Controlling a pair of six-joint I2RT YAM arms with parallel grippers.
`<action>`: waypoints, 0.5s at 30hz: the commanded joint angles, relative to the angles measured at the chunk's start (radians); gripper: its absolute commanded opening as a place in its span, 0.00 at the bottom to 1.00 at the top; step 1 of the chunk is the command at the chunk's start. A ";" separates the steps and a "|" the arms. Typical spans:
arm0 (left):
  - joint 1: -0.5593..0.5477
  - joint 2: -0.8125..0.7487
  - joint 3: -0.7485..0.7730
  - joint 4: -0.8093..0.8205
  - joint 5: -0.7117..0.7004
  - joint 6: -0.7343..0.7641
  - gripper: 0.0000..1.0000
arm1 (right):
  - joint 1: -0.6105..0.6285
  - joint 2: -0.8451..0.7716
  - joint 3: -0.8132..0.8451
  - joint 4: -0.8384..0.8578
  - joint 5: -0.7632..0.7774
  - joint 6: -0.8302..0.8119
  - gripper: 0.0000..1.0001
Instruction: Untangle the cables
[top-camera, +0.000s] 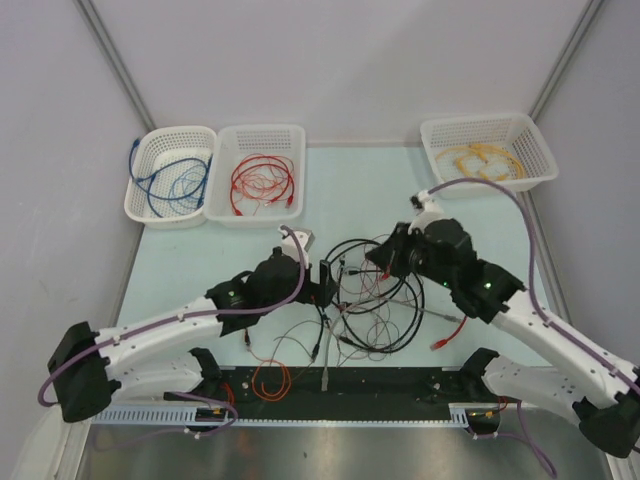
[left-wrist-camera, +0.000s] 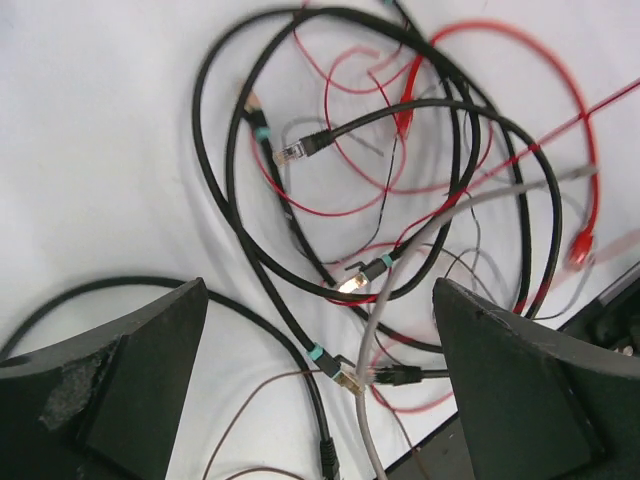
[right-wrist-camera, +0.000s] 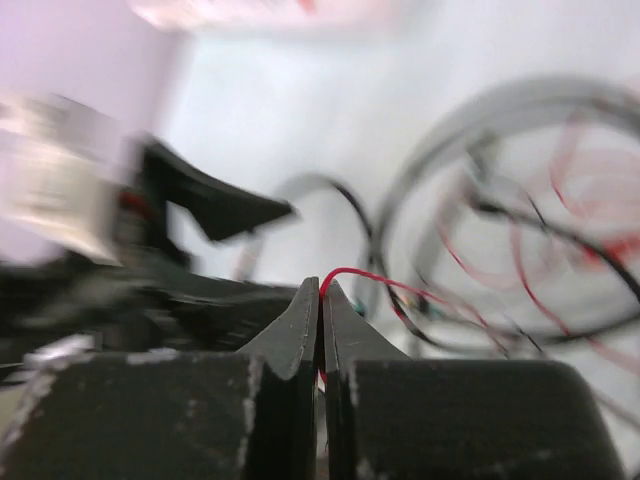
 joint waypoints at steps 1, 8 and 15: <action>0.002 -0.125 0.045 0.004 -0.121 0.072 0.99 | 0.007 -0.118 0.175 0.173 0.029 -0.076 0.00; 0.043 -0.371 -0.010 0.195 -0.054 0.052 1.00 | 0.003 -0.083 0.376 0.209 0.029 -0.122 0.00; 0.042 -0.410 -0.095 0.538 0.199 0.171 0.99 | 0.005 -0.009 0.488 0.233 -0.031 -0.085 0.00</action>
